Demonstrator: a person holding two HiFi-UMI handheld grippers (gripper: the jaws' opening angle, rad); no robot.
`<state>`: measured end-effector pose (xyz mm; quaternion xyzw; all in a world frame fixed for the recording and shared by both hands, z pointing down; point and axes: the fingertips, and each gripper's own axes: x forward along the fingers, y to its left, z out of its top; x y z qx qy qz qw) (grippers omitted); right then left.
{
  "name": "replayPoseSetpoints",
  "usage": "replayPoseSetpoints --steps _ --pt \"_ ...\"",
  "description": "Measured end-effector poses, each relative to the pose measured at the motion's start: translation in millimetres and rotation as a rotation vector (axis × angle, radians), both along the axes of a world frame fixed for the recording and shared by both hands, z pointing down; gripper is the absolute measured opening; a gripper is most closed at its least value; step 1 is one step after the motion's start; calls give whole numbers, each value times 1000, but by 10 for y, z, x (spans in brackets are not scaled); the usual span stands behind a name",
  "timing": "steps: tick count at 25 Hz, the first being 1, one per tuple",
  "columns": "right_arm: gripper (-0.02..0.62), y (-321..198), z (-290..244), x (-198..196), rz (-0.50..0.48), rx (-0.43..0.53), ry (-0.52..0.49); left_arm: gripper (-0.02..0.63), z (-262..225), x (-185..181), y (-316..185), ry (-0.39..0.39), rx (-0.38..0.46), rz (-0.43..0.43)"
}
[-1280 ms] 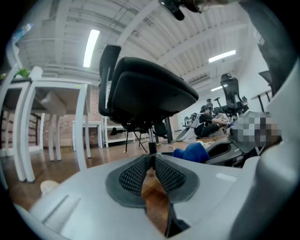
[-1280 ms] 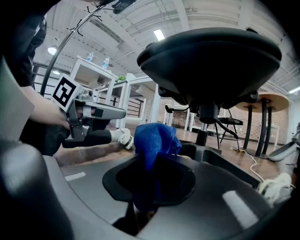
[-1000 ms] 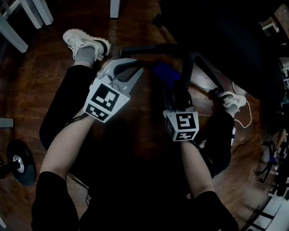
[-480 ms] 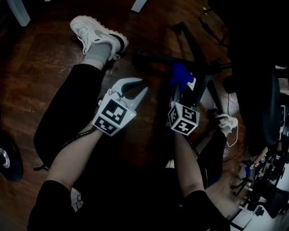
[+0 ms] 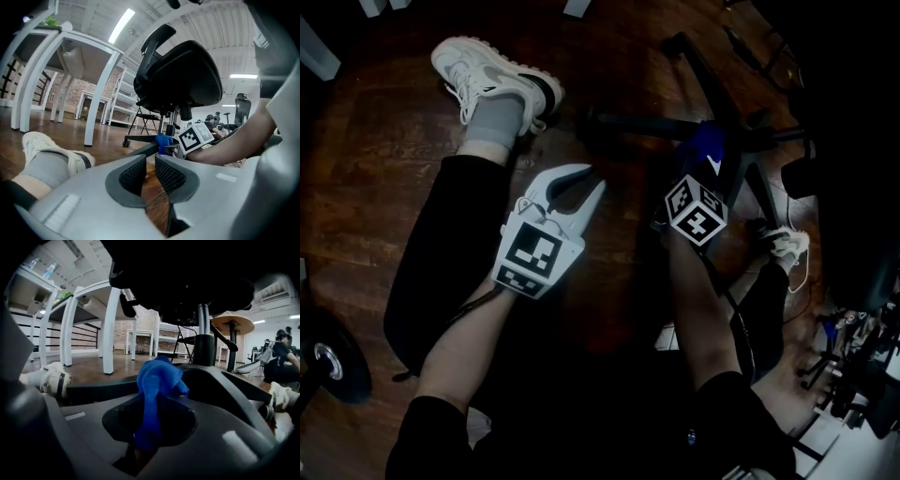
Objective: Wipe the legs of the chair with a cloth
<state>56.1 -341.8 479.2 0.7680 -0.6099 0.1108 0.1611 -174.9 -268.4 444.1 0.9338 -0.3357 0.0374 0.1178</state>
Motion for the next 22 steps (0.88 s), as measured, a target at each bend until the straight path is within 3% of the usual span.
replayPoseSetpoints --steps 8,17,22 --pt "77 -52 135 -467 -66 -37 -36 61 83 -107 -83 -2 -39 -64" --pt "77 -49 331 -1380 -271 -72 -56 61 98 -272 -119 13 -65 -107" --pt "77 -62 378 -1483 -269 -74 -109 61 86 -312 -161 31 -77 -120"
